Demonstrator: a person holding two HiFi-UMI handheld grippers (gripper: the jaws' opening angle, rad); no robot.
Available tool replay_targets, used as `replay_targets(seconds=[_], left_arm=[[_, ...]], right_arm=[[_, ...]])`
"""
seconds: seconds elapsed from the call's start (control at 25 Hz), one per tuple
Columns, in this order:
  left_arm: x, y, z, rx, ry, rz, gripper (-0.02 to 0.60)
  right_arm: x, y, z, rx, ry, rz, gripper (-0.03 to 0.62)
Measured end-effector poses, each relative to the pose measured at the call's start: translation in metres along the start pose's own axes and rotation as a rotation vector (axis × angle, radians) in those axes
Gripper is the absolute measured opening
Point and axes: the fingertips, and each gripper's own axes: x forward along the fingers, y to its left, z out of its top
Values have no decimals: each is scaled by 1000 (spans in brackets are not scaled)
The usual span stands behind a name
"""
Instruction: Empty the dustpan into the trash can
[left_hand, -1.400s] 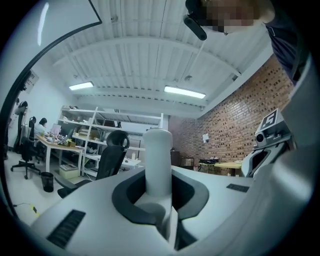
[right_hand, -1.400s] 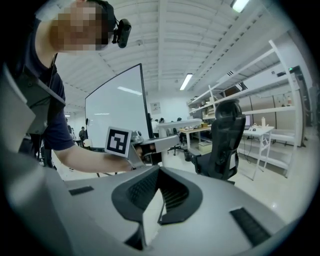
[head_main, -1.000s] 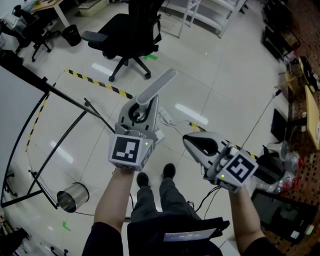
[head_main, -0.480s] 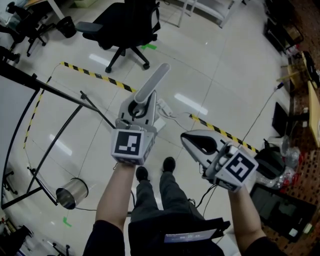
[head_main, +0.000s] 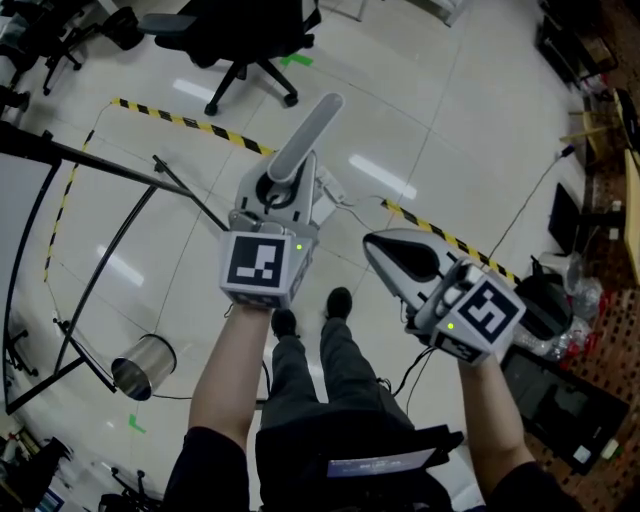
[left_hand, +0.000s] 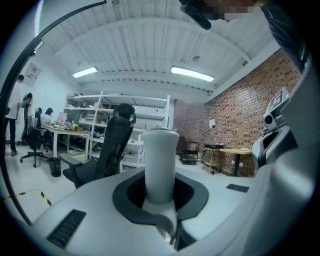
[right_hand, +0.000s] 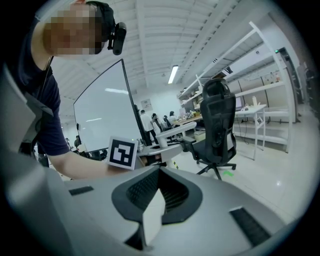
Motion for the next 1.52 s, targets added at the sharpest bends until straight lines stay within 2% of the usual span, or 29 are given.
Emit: replay_targets(seconds=[0.44,0.56,0.92,1.52], left_arm=[[2,2,-32,18,24,18,29],[2,2,-42,21,25,24,29],[0,-7,-44,30,3,28,29],[-5,-60,-73,97,42,-47,29]], right_arm=[[12,-8,-14,28,-10,9,12],[11,-7,-26,41,25,20,14],[10,-7,-37,43,24,22,14],[-2,-16,-64,74,29,10,12]])
